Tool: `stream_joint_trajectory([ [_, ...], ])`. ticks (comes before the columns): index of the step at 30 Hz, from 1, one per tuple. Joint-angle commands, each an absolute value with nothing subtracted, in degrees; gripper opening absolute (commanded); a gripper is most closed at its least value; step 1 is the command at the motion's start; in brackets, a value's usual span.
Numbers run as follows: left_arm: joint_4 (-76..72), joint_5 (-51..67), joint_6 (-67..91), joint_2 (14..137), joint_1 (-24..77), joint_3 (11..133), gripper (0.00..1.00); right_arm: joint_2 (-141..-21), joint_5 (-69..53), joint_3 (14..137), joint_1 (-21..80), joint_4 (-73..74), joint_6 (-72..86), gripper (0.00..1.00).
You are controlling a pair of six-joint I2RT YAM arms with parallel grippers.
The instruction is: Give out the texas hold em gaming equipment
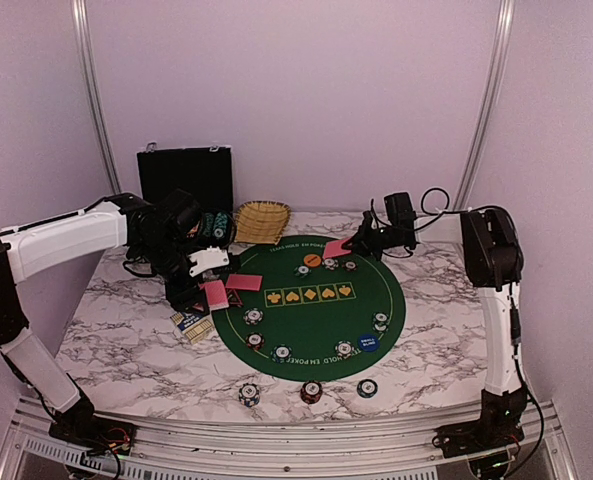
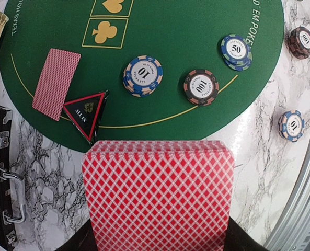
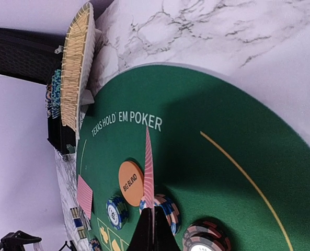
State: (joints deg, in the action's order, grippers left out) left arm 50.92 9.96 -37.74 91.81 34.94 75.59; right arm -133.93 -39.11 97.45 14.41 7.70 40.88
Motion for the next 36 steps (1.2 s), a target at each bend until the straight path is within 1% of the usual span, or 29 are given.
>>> stream_joint_trajectory([
  [1, 52.0, 10.2, -38.1, 90.6, 34.9, 75.2, 0.00, -134.8, -37.4, 100.9, 14.6, 8.3, 40.3, 0.02],
  [5, 52.0, 10.5, -38.1, 90.6, 34.9, 75.0, 0.00, -134.7, -35.9, 101.3, 14.6, 9.4, 39.0, 0.09],
  [10, 52.1, 10.6, -38.1, 90.5, 34.9, 75.1, 0.00, -136.2, -35.2, 103.2, 14.5, 10.6, 38.4, 0.11],
  [13, 52.1, 10.6, -38.1, 90.4, 34.9, 75.1, 0.00, -136.9, -34.4, 104.4, 14.5, 12.2, 37.7, 0.21],
  [19, 52.2, 10.8, -38.1, 90.4, 35.0, 75.1, 0.00, -134.2, -27.9, 105.6, 14.5, 18.1, 32.8, 0.50],
  [24, 52.3, 11.2, -37.9, 90.3, 35.0, 75.2, 0.00, -131.6, -21.1, 105.9, 14.5, 24.0, 28.7, 0.65],
  [28, 52.3, 11.2, -38.1, 90.0, 35.0, 75.2, 0.00, -128.5, -15.9, 103.4, 14.5, 26.0, 26.9, 0.73],
  [31, 52.4, 11.2, -38.1, 90.1, 35.0, 75.3, 0.00, -124.9, -13.8, 100.2, 14.5, 25.3, 26.6, 0.77],
  [36, 52.3, 10.8, -38.0, 90.3, 35.0, 75.6, 0.00, -116.5, -17.2, 92.5, 15.0, 20.3, 28.9, 0.83],
])
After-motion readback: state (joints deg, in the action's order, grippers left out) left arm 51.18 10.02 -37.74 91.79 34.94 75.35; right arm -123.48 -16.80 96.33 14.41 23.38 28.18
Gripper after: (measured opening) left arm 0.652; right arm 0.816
